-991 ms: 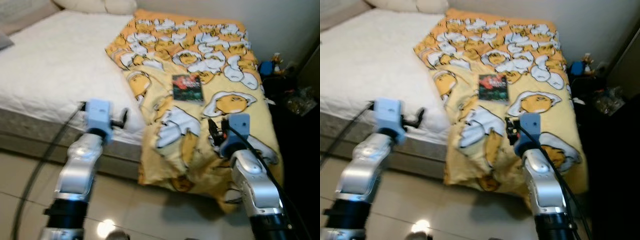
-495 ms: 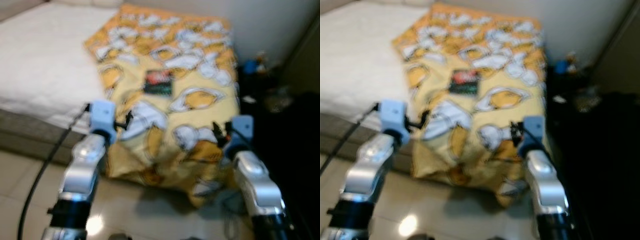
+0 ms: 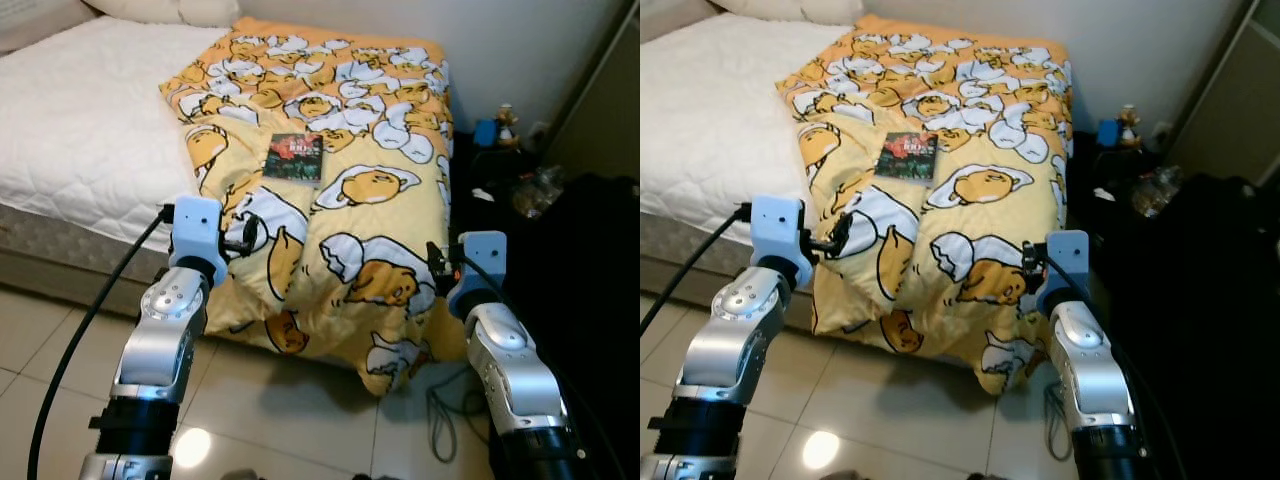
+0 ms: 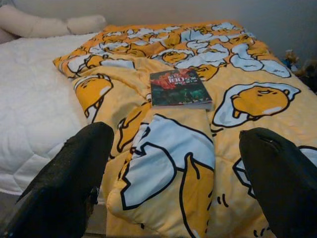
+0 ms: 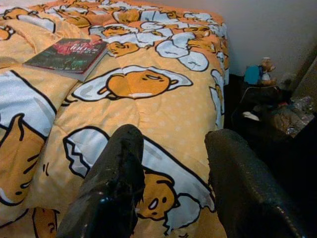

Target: Clean up the room

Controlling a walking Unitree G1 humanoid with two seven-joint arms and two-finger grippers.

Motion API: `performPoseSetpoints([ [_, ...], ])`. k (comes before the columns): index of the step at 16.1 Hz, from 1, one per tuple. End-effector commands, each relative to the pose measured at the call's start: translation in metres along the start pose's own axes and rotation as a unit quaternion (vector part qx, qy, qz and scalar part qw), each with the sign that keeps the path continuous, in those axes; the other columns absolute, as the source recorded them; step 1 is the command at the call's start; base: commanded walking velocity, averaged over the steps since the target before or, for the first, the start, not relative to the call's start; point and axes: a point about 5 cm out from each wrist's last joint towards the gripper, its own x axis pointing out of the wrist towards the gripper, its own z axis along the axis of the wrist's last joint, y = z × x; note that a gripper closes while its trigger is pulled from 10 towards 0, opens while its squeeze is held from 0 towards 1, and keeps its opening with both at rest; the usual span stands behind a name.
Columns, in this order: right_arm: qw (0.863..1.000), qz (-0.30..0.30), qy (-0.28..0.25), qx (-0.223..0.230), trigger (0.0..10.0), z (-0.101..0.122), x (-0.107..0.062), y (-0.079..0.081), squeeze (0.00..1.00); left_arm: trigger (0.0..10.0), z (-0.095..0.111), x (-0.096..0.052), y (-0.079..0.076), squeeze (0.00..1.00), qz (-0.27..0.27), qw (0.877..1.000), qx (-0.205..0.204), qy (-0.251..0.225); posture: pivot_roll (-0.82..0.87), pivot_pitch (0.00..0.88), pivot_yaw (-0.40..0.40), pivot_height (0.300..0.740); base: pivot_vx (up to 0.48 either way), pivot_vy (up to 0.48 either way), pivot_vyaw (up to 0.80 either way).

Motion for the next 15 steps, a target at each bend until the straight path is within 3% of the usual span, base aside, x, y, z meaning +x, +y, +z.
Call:
performPoseSetpoints([
  [1, 1.0, -0.007, -0.001, -0.002, 10.0, 0.0008, 0.0007, -0.0037, 0.0, 10.0, 0.004, 0.0005, -0.0011, 0.8, -0.004, 1.0, 0.002, -0.005, 0.07, 0.0, -0.03, 0.74, 0.337, 0.0, 0.0],
  [13, 1.0, -0.003, -0.001, 0.0, 10.0, -0.0009, 0.0018, -0.0008, 0.0, 10.0, 0.0019, 0.0, -0.0034, 0.8, -0.013, 1.0, 0.008, -0.004, 0.07, 0.0, -0.029, 0.74, 0.336, 0.0, 0.0],
  [15, 1.0, 0.021, -0.002, 0.005, 10.0, 0.001, 0.002, 0.0034, 0.0, 10.0, 0.002, -0.0001, -0.0038, 0.8, -0.015, 1.0, 0.009, -0.004, 0.07, 0.0, -0.03, 0.74, 0.337, 0.0, 0.0],
])
